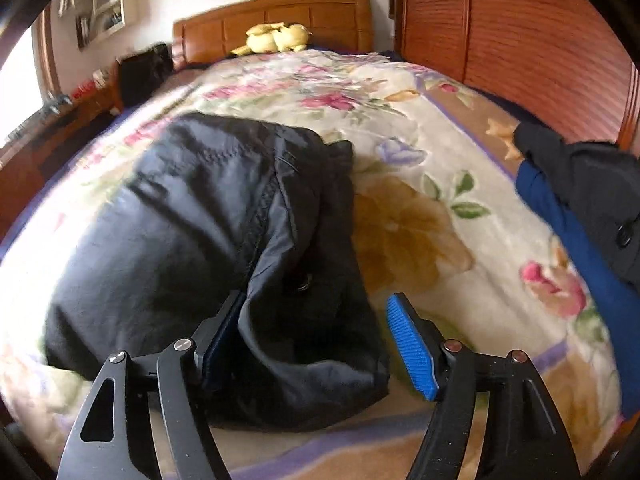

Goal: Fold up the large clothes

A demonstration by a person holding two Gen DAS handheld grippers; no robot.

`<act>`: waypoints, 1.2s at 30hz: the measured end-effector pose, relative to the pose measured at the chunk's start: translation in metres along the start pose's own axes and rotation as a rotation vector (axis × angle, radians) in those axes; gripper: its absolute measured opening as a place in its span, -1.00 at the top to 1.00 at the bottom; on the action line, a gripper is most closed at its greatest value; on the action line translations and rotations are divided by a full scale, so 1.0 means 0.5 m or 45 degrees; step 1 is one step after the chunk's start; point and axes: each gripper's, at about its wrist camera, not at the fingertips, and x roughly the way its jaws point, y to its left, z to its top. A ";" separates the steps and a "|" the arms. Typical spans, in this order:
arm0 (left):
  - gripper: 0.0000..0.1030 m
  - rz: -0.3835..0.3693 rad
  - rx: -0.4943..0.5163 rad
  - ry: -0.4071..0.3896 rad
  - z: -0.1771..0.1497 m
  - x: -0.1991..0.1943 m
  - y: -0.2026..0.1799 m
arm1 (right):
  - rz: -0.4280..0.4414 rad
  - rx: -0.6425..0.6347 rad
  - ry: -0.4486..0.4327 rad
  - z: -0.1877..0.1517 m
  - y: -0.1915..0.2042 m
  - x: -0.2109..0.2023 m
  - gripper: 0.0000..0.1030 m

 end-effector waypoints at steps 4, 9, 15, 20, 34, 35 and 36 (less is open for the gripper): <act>-0.51 -0.016 0.009 -0.007 0.001 -0.006 -0.006 | 0.009 -0.053 -0.054 0.004 0.014 -0.041 -0.42; -0.51 -0.038 -0.002 -0.014 0.005 -0.008 -0.012 | 0.000 -0.078 -0.062 0.016 0.020 -0.056 -0.43; -0.51 -0.056 0.009 0.002 0.003 0.003 -0.021 | -0.025 -0.048 0.036 0.016 0.012 -0.003 -0.50; -0.51 -0.073 0.028 0.017 0.005 0.019 -0.038 | -0.043 -0.038 0.071 -0.004 0.003 0.036 -0.57; -0.51 -0.067 0.069 0.041 0.016 0.065 -0.082 | 0.087 0.019 0.114 -0.038 -0.034 0.125 -0.60; -0.51 -0.062 0.069 0.049 0.026 0.078 -0.086 | 0.103 0.028 0.114 -0.038 -0.034 0.127 -0.60; -0.51 -0.054 0.053 0.070 0.039 0.094 -0.088 | 0.118 0.036 0.119 -0.039 -0.038 0.132 -0.60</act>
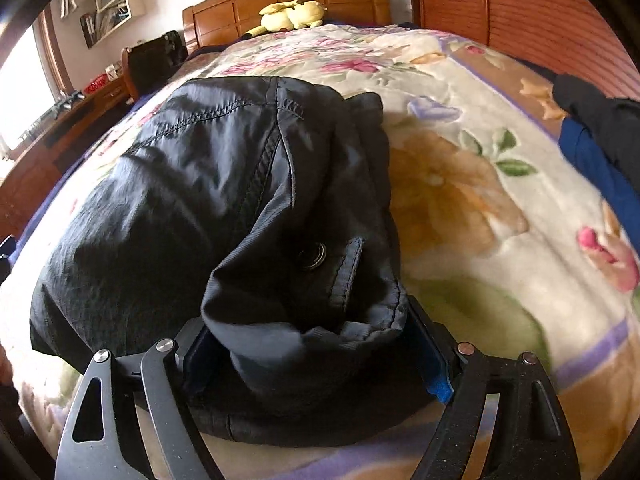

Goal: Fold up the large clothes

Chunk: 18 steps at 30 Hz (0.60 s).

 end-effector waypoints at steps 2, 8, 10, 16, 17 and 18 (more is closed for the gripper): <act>-0.51 -0.055 -0.032 0.019 0.035 0.031 -0.002 | 0.020 0.001 0.003 0.000 -0.005 0.007 -0.60; -0.51 0.002 0.015 0.020 0.136 0.121 -0.016 | 0.094 0.006 -0.005 -0.001 -0.017 0.013 -0.60; -0.51 0.000 0.002 0.031 0.163 0.152 -0.013 | 0.111 0.003 -0.011 -0.003 -0.018 0.016 -0.57; -0.51 0.024 0.002 0.058 0.214 0.241 -0.003 | 0.187 0.014 -0.018 -0.010 -0.032 0.017 -0.43; -0.51 0.026 0.003 0.074 0.220 0.261 -0.001 | 0.192 0.012 -0.024 -0.010 -0.032 0.015 -0.40; -0.51 0.027 0.000 0.087 0.227 0.281 0.002 | 0.194 0.008 -0.030 -0.012 -0.032 0.015 -0.39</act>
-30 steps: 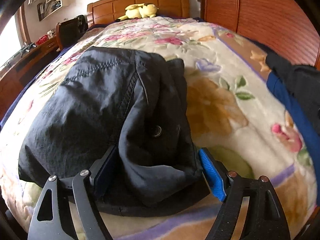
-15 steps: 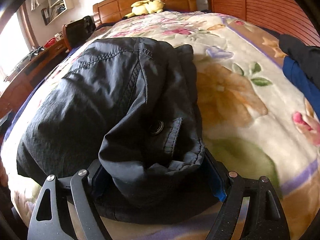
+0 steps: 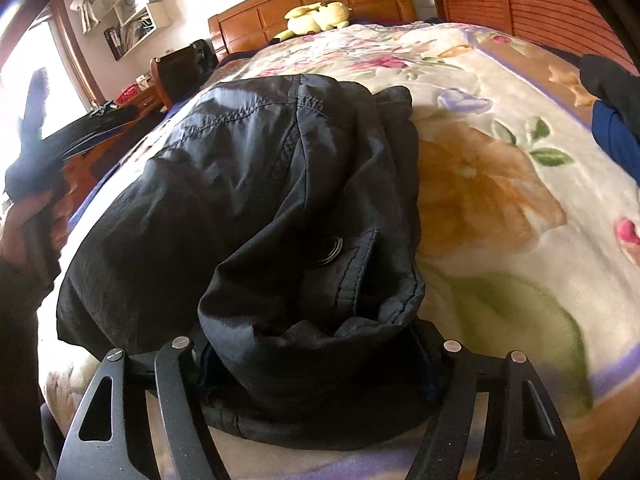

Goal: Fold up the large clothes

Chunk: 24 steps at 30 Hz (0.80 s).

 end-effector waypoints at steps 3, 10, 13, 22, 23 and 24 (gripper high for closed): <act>-0.51 -0.004 -0.021 0.048 0.020 0.050 0.012 | -0.002 -0.016 -0.015 -0.004 0.003 -0.001 -0.35; -0.51 0.006 -0.034 0.146 0.026 0.143 0.020 | 0.019 -0.023 -0.029 -0.010 0.004 -0.003 -0.30; -0.51 -0.008 -0.022 0.147 0.028 0.160 0.017 | 0.031 -0.016 -0.032 -0.009 0.001 -0.001 -0.30; -0.53 -0.068 -0.070 0.267 0.005 0.219 0.021 | 0.026 -0.024 -0.034 -0.012 0.004 -0.002 -0.30; -0.48 -0.079 -0.081 0.274 0.005 0.221 0.022 | 0.024 -0.028 -0.033 -0.010 0.006 -0.002 -0.29; -0.26 -0.121 -0.103 0.284 0.004 0.222 0.024 | 0.027 -0.031 -0.032 -0.010 0.007 -0.002 -0.26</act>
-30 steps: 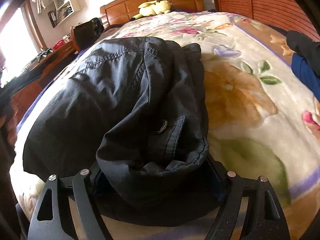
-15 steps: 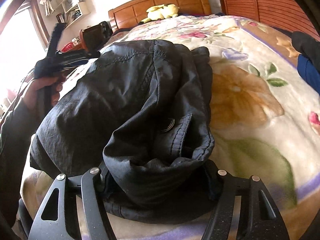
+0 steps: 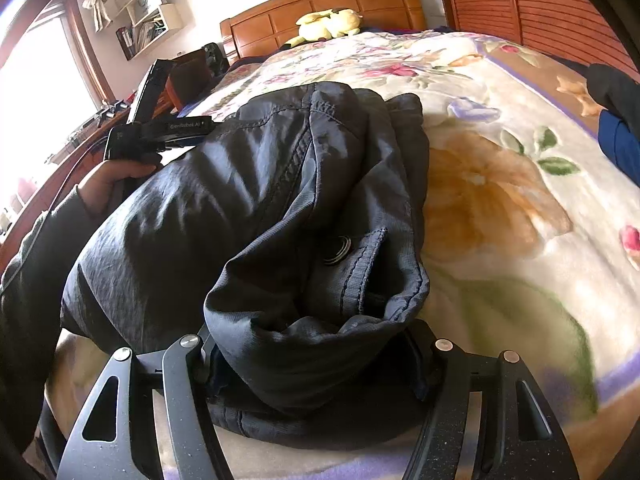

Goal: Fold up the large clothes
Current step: 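Grasp the folded jacket bundle with both grippers, then lift the jacket with both grippers and carry it toward the clothes stack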

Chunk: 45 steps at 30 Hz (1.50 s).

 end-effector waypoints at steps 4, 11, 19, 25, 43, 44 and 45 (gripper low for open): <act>0.44 -0.124 -0.032 0.042 -0.002 -0.006 -0.012 | 0.042 -0.040 0.008 0.002 0.010 0.000 0.01; 0.83 0.042 0.128 -0.029 0.005 -0.076 -0.084 | 0.051 -0.093 -0.036 -0.003 0.027 -0.029 0.41; 0.93 0.079 0.234 -0.188 -0.001 -0.222 -0.117 | 0.060 -0.109 -0.131 0.002 0.042 -0.096 0.62; 0.94 0.087 0.287 -0.288 -0.013 -0.302 -0.147 | 0.041 -0.134 -0.214 0.000 0.065 -0.138 0.65; 0.94 0.092 0.336 -0.412 -0.029 -0.396 -0.210 | -0.059 -0.221 -0.294 0.018 0.053 -0.219 0.67; 0.94 0.091 0.340 -0.421 -0.028 -0.399 -0.219 | -0.067 -0.234 -0.295 0.015 0.055 -0.222 0.67; 0.94 0.089 0.346 -0.431 -0.022 -0.401 -0.231 | -0.076 -0.237 -0.303 0.016 0.054 -0.228 0.67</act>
